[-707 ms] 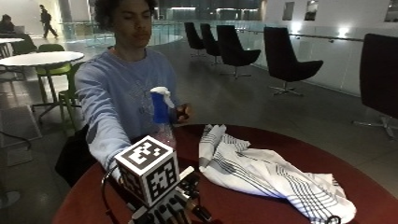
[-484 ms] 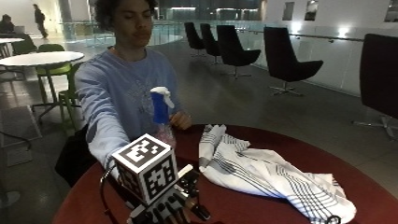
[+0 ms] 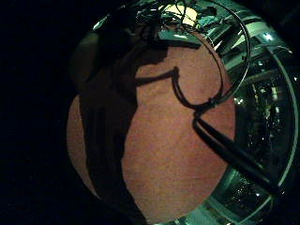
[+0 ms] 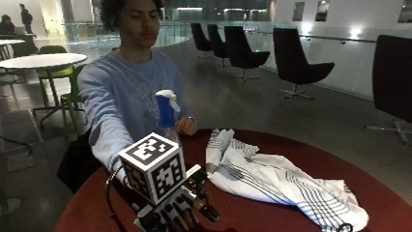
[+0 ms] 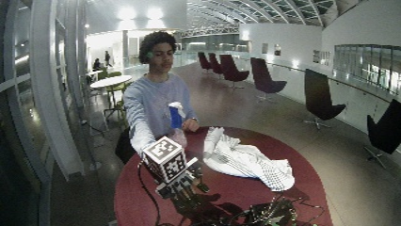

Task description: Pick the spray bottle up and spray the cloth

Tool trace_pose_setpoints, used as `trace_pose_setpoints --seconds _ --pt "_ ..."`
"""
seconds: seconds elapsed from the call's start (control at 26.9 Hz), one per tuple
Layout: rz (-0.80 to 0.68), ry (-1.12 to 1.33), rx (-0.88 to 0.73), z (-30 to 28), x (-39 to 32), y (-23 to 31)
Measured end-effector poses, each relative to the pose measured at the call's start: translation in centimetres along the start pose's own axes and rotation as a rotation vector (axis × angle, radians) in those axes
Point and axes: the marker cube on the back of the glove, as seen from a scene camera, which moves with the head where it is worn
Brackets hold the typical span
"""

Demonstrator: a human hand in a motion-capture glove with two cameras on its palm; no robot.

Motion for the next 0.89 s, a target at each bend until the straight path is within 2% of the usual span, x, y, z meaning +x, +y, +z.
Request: trace_pose_setpoints --seconds 0.3,0.6,0.89 --pt "-0.071 -0.140 0.013 -0.9 -0.2 2.9" --pt "-0.268 -0.415 -0.019 -1.5 -2.8 11.2" --pt "-0.334 -0.727 -0.075 -0.9 -6.4 20.1"
